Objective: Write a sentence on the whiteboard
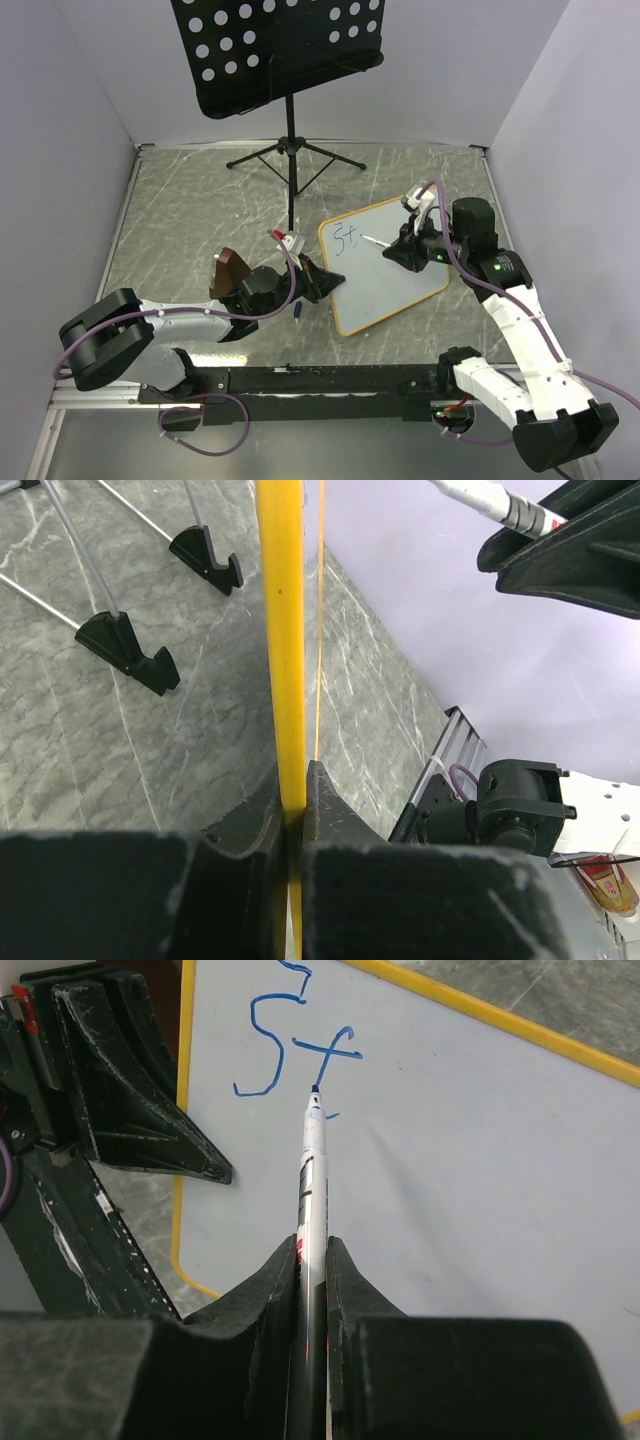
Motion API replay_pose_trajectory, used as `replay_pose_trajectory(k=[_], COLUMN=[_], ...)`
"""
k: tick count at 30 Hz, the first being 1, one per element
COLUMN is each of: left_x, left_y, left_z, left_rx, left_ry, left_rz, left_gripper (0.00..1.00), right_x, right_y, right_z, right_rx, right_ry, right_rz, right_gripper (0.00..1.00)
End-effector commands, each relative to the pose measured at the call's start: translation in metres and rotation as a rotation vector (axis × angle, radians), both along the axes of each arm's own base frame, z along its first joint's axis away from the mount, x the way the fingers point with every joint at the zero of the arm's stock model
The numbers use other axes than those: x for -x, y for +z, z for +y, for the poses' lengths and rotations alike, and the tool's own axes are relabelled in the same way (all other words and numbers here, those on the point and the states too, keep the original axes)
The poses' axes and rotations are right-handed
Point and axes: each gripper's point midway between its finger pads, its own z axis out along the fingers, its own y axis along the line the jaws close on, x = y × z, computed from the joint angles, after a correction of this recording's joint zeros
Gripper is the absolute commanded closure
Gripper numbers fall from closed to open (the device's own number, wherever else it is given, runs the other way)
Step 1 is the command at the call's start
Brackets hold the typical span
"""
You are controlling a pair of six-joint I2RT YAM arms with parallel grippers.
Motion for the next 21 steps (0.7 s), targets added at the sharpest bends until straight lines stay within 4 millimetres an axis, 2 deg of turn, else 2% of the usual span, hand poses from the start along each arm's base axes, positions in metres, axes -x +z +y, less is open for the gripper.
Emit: replay_pose_trajectory(k=[1, 9, 21], left_x=[-0.003, -0.004, -0.006], left_y=[0.042, 0.043, 0.043], left_z=[-0.002, -0.005, -0.008], left_rx=[0.109, 0.112, 0.108], left_ry=[0.000, -0.005, -0.008], left_rz=[-0.103, -0.100, -0.094], left_gripper=[0.99, 0.99, 0.99], right_x=[-0.002, -0.008, -0.021], right_y=[0.007, -0.004, -0.008], right_z=[-0.001, -0.005, -0.009], right_rx=[-0.009, 0.021, 0.029], right_ry=[0.002, -0.011, -0.068], right_rz=[-0.058, -0.065, -0.062], right_gripper=[1.00, 1.00, 1.00])
